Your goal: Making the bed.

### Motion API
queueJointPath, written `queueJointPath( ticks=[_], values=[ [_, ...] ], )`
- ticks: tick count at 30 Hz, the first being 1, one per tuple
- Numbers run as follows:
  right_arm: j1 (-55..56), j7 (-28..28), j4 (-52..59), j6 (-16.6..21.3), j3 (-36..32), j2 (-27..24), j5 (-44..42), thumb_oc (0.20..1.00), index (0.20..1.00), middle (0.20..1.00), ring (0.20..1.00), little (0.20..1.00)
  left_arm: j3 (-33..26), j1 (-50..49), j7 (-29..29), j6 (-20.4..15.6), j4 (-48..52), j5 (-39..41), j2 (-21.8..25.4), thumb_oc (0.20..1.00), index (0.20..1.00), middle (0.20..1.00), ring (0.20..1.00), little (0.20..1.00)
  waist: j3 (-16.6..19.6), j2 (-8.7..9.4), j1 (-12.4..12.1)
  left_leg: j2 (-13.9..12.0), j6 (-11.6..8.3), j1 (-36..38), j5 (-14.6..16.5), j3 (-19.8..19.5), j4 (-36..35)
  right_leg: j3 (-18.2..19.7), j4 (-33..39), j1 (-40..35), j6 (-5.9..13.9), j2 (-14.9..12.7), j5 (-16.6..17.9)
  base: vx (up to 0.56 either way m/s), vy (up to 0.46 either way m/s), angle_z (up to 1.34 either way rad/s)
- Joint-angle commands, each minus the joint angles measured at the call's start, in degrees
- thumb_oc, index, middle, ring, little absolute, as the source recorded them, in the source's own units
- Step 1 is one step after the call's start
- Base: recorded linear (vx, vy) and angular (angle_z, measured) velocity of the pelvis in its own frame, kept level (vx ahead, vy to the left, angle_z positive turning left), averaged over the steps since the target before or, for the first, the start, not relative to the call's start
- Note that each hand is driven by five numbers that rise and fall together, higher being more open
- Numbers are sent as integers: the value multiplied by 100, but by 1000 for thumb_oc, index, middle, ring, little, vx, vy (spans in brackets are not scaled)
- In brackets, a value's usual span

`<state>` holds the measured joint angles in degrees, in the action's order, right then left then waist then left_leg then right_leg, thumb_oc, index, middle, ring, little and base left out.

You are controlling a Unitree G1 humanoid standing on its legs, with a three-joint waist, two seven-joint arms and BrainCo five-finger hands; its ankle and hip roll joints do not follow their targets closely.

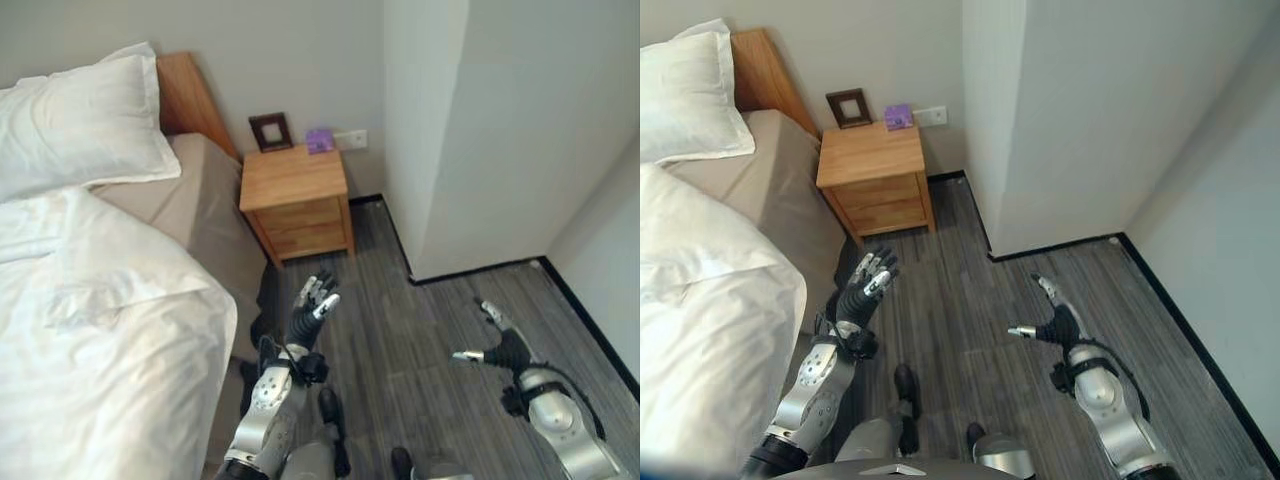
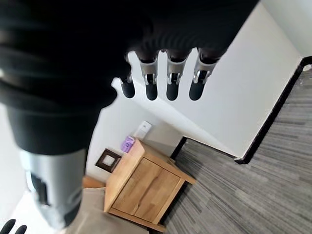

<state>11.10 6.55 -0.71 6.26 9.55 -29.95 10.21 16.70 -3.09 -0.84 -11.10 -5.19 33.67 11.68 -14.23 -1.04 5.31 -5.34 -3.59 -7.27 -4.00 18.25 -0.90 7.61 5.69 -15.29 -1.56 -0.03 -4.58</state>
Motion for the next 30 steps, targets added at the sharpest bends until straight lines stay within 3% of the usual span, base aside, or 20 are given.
queueJointPath(
  ticks=[1, 4, 5, 6, 8, 9, 11, 13, 15, 16, 17, 18, 20, 23, 24, 25, 26, 27, 29, 30],
  values=[
    [-557, 41, 301, 258, -136, -136, 120, 1000, 1000, 1000, 1000, 1000, 3, -59, 112, -270, 533, 213, 248, 1000, 1000, 1000, 1000, 1000, 123, 97, -165, -157, -126, 481, -486, 117, -242, -284, -164, -7, 572, -175, -386, 331, 56, -26],
    [-708, 29, 261, 226, -42, -117, 369, 1000, 1000, 1000, 1000, 1000, -40, -122, 124, -211, 510, 259, 306, 1000, 1000, 1000, 1000, 1000, 241, 258, -250, -170, -3, 676, -299, 396, -292, -455, -1016, 75, 694, -173, -559, 290, 13, -23],
    [-861, 13, 263, 249, 49, -70, 486, 1000, 1000, 1000, 1000, 1000, -54, -169, 118, -192, 474, 296, 335, 1000, 1000, 1000, 1000, 1000, 222, 353, -283, -69, 159, 935, -33, 450, -274, -696, -2084, 480, 1123, -199, -376, 198, -4, 0],
    [-873, 15, 259, 250, 54, -67, 488, 1000, 1000, 1000, 1000, 1000, -62, -163, 119, -191, 473, 297, 337, 1000, 1000, 1000, 1000, 1000, 232, 336, -296, -98, 155, 909, -58, 465, -279, -679, -2097, 524, 1113, -171, -352, 214, -1, -10],
    [-1029, 3, 274, 230, 144, -52, 571, 1000, 1000, 1000, 1000, 1000, -98, -151, 29, -196, 456, 263, 397, 1000, 1000, 1000, 1000, 1000, 142, 308, -245, -112, 277, 1206, 101, 473, -248, -777, -3309, 1154, 1608, -223, 310, 170, -8, -17],
    [-1093, -24, 316, 234, 159, -47, 576, 1000, 1000, 1000, 1000, 1000, -99, -144, 6, -194, 448, 224, 435, 1000, 1000, 1000, 1000, 1000, 98, 270, -217, -158, 289, 1335, 132, 433, -251, -795, -3809, 1440, 1656, -193, 542, 230, -23, 6],
    [-1115, -60, 399, 246, 193, -56, 665, 1000, 1000, 1000, 1000, 1000, -157, -128, -16, -203, 432, 124, 474, 1000, 1000, 1000, 1000, 1000, 79, 222, -188, -133, 310, 1497, 210, 304, -270, -808, -4121, 1737, 1656, -317, 602, 287, -24, 33],
    [-1150, -81, 518, 261, 222, -88, 737, 1000, 1000, 1000, 1000, 1000, -199, -88, -7, -212, 427, 74, 509, 1000, 1000, 1000, 1000, 1000, 92, 239, -145, -60, 282, 1611, 327, 121, -274, -739, -3734, 1872, 1427, -506, 434, 342, -86, 58],
    [-1107, -108, 639, 272, 201, -110, 710, 1000, 1000, 1000, 1000, 1000, -313, -40, -48, -306, 496, -94, 575, 1000, 1000, 1000, 1000, 1000, 169, 261, -31, 37, 195, 1681, 486, -269, -250, -161, -2769, 1903, 1155, -503, 54, 366, -170, 69],
    [-1080, -131, 652, 273, 182, -114, 688, 1000, 1000, 1000, 1000, 1000, -366, -48, -60, -338, 505, -145, 583, 1000, 1000, 1000, 1000, 1000, 196, 272, 23, 60, 166, 1724, 562, -432, -254, 151, -2429, 1911, 1118, -495, 13, 206, -96, 110],
    [-1077, -132, 651, 274, 184, -115, 687, 1000, 1000, 1000, 1000, 1000, -366, -55, -61, -337, 509, -148, 583, 1000, 1000, 1000, 1000, 1000, 197, 271, 38, 63, 170, 1735, 580, -446, -252, 139, -2403, 1880, 1123, -504, 2, 193, -94, 160],
    [-1062, -151, 670, 276, 188, -122, 675, 1000, 1000, 1000, 1000, 1000, -418, -58, -71, -369, 528, -179, 595, 1000, 1000, 1000, 1000, 1000, 219, 282, 59, 92, 154, 1771, 654, -571, -245, 400, -2125, 1860, 1122, -515, 6, 286, -204, 163],
    [-913, -242, 598, 236, 229, -146, 607, 1000, 1000, 1000, 1000, 1000, -635, -61, -151, -425, 528, -158, 645, 1000, 1000, 1000, 1000, 1000, 255, 326, 134, 75, 46, 2009, 934, -1282, -217, 1252, -1432, 2153, 1219, -553, 301, 454, -372, 108],
    [-740, -342, 666, 236, 195, -183, 626, 1000, 1000, 1000, 1000, 1000, -761, -184, -84, -393, 479, -159, 695, 1000, 1000, 1000, 1000, 1000, 326, 398, 196, 67, 0, 2103, 1187, -1628, -5, 1194, -1046, 2008, 1184, -637, 328, 230, -248, 178],
    [-791, -351, 631, 248, 225, -205, 619, 1000, 1000, 1000, 1000, 1000, -828, -227, -88, -404, 447, -181, 666, 1000, 1000, 1000, 1000, 1000, 356, 390, 186, 53, -21, 2095, 1193, -1666, 103, 1102, -940, 1926, 1202, -660, 429, 267, -378, 178],
    [-842, -380, 602, 293, 256, -209, 529, 1000, 1000, 1000, 1000, 1000, -942, -303, -116, -434, 415, -134, 623, 1000, 1000, 1000, 1000, 1000, 368, 338, 152, -47, -163, 1874, 1041, -1689, 597, 971, -723, 1641, 1082, -641, 425, 172, -398, 117],
    [-839, -371, 621, 334, 241, -260, 475, 1000, 1000, 1000, 1000, 1000, -1025, -334, -104, -444, 436, -111, 610, 1000, 1000, 1000, 1000, 1000, 258, 356, 49, -105, -313, 1426, 570, -1592, 1317, 688, -615, 1413, 925, -746, 443, 140, -392, 76],
    [-858, -328, 598, 327, 239, -279, 429, 1000, 1000, 1000, 1000, 1000, -1054, -325, -120, -455, 406, -84, 598, 1000, 1000, 1000, 1000, 1000, 193, 376, 18, -226, -335, 1215, 392, -1384, 1710, 489, -539, 1200, 851, -821, 355, 37, -287, 65],
    [-909, -280, 572, 313, 262, -276, 397, 1000, 1000, 1000, 1000, 1000, -1150, -324, -165, -452, 331, -55, 572, 1000, 1000, 1000, 1000, 1000, 132, 443, 34, -593, -293, 899, 249, -410, 2037, 19, -420, 886, 735, -934, 228, 97, -218, 117],
    [-942, -240, 558, 286, 256, -268, 425, 1000, 1000, 1000, 1000, 1000, -1252, -351, -205, -457, 260, -73, 564, 1000, 1000, 1000, 1000, 1000, 174, 378, 18, -866, -284, 794, 262, 683, 1652, -388, -294, 627, 713, -944, 65, 190, -121, 133]
  ],
)
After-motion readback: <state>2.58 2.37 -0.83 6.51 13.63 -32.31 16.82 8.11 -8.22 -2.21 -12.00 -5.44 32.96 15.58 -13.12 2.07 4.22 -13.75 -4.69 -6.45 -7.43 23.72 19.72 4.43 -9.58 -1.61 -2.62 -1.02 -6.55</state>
